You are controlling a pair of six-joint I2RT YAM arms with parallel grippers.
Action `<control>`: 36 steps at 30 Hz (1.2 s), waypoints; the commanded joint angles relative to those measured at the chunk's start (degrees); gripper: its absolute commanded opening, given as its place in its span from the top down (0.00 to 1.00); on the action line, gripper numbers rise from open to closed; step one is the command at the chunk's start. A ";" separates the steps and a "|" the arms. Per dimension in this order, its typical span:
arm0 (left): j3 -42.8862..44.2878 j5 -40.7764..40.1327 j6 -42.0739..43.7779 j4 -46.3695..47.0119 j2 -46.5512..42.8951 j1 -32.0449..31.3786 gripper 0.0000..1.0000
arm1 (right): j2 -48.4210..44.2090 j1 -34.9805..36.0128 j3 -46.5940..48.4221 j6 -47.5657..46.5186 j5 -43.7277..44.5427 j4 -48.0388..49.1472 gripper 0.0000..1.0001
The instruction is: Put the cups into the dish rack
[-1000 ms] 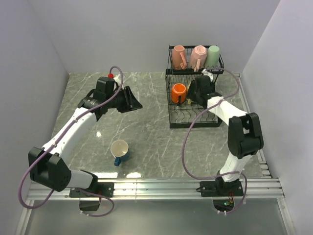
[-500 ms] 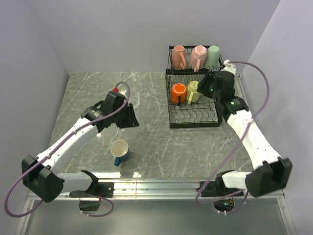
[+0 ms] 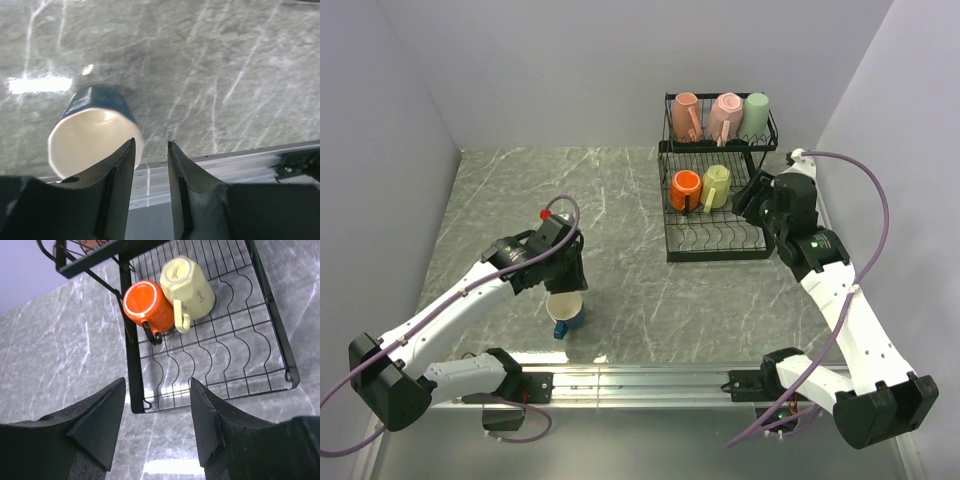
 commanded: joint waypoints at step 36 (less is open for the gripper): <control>0.25 -4.05 -1.65 0.46 9.00 -6.19 1.00 | -4.29 0.29 -3.41 -1.68 0.41 -1.62 0.39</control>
